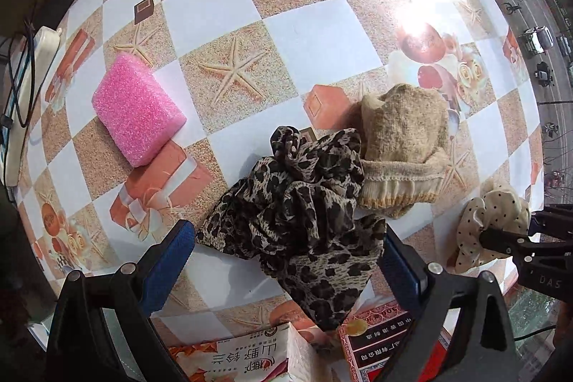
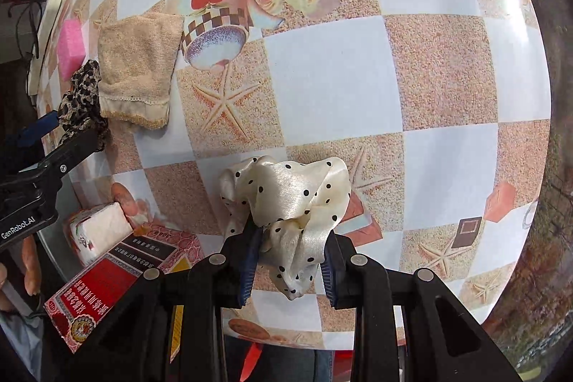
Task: Organize soft objects
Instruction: 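Grasp the leopard-print scrunchie with the left tool while the right tool grasps the polka-dot scrunchie, then lift both scrunchies and carry them over the white box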
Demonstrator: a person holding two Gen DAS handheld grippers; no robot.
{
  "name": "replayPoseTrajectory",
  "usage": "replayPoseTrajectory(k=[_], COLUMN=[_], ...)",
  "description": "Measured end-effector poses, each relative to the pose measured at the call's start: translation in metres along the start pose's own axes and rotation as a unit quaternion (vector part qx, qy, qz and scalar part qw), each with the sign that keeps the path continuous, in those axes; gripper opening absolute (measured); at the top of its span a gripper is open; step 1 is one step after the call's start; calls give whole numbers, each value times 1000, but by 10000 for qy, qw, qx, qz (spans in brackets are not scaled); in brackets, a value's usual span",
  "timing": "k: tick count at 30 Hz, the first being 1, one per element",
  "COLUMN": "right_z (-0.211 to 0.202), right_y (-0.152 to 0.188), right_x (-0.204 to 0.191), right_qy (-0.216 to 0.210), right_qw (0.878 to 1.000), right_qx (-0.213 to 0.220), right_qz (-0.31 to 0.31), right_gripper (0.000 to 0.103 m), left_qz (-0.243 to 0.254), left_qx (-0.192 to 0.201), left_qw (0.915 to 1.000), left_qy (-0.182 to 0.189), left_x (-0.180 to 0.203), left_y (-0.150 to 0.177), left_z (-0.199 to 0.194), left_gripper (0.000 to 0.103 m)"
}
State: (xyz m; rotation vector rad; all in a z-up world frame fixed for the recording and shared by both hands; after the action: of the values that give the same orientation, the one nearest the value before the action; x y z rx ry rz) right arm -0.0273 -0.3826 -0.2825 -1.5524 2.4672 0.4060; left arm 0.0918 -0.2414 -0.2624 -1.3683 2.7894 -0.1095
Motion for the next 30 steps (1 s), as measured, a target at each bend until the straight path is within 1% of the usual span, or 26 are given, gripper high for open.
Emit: replayPoseTrajectory(k=[3,4,5,6,7,8,9,11,12,15,17,19,23,25,26,27,30], right_z=[0,0,-1,-2,-2,-4,-6,-10,-18,-27,-32,-34,-41,-51,-54,-59,-70], right_y=[2,3,3,2,1,5,8,11,8,12,10,13,20,24,27,33,41], right_x=[0,-2,-2,-1,-1,-5,-6,-8,-11,-12,-19,-17,-14,-10,-11,-3,-8], right_qy=[-45,-48,-44,-39,-34,-24,-4,35,38,33,32,10,-5,-4,2,-5,-37], right_qw=[9999,9999,9998,9997,9996,9993,9991,9983,9978,9965,9957,9952,9941,9935,9931,9927,9914], right_qx=[97,129,165,216,281,346,412,558,630,817,913,970,1079,1133,1166,1200,1306], right_qz=[3,-17,-41,-58,-74,-100,-127,-171,-184,-173,-144,-85,45,83,91,87,68], right_gripper=[32,32,32,32,32,32,32,31,26,25,25,25,24,24,24,25,25], left_qz=[-131,-177,-237,-306,-351,-341,-336,-379,-372,-293,-207,-174,-284,-339,-370,-396,-460], left_qx=[-264,-326,-386,-417,-416,-356,-292,-134,23,444,668,848,1075,1156,1185,1209,1242], left_qw=[9996,9993,9990,9986,9985,9988,9990,9992,9993,9985,9972,9956,9926,9912,9906,9901,9890], left_qy=[-43,-40,19,73,79,15,26,56,11,-130,-257,-357,-493,-554,-572,-593,-656], left_x=[-8,-11,-13,-14,-16,-18,-18,-21,-22,-25,-26,-27,-34,-37,-38,-35,-41], left_y=[2,3,4,4,5,4,3,6,4,4,6,11,22,32,35,45,53], left_z=[14,16,18,19,19,17,15,8,2,-18,-33,-47,-72,-82,-86,-92,-103], left_gripper=[97,95,88,77,71,61,48,46,46,46,46,46,46,46,46,46,47])
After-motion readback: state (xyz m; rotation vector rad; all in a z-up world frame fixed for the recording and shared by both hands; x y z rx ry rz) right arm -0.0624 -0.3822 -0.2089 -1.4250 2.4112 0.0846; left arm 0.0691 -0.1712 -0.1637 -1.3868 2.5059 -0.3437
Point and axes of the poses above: each gripper's, at about its wrist camera, not at the fingertips, and z roughly the way its jaws point, x to its right, y to its underside, the point moved 7 cm from there along z, roughly the way its jaws point, and after that the axes turned 12 degrees about x, right-handed, at the moved point
